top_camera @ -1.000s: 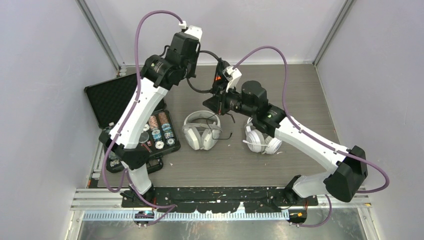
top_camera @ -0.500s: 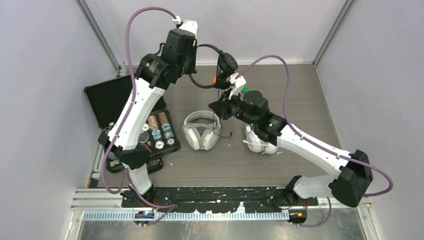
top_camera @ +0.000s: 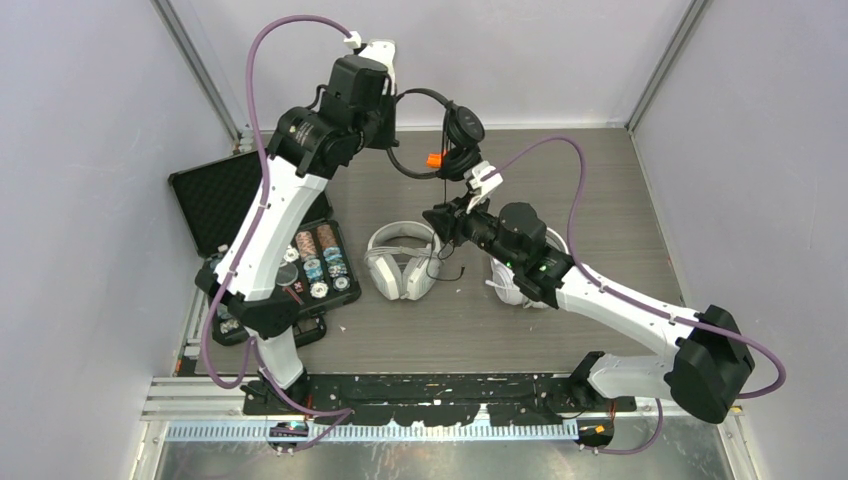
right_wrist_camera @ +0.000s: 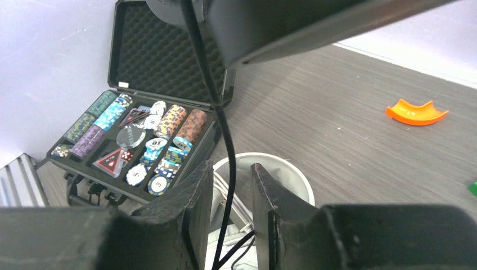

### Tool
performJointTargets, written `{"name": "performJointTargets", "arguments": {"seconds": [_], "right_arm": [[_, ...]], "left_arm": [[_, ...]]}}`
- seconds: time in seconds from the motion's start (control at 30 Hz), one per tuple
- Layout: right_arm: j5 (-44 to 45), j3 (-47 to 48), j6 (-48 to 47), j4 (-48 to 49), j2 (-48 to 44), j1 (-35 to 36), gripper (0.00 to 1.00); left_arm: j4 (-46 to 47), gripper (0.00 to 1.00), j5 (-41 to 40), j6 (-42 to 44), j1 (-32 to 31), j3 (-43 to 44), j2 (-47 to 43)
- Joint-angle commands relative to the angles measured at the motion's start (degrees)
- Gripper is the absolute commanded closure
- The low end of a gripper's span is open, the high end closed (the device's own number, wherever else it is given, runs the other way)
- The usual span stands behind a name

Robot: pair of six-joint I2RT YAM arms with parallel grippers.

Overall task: Wrap the headphones
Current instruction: Wrap the headphones cable around the headphones.

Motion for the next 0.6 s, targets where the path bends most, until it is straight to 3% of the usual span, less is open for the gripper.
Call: {"name": "performJointTargets", "arguments": {"seconds": [0.0, 0.27, 0.57], "right_arm": [[0.71, 0.15, -4.90, 3.80, -0.19, 0.08, 0.63], [-3.90, -0.72, -3.88, 5.94, 0.11, -0.36, 0.54], [-1.90, -2.74, -0.93, 6.27, -6.82, -0.45, 0.58]], "left_arm": [[4.25, 1.00, 4.62, -4.30, -0.11, 3.27, -3.55], [4.83, 1.00, 6.22, -5.27, 0.09, 3.23, -4.35], [6.57, 1.00, 4.55, -3.84, 1.28, 0.96, -4.51]]}}
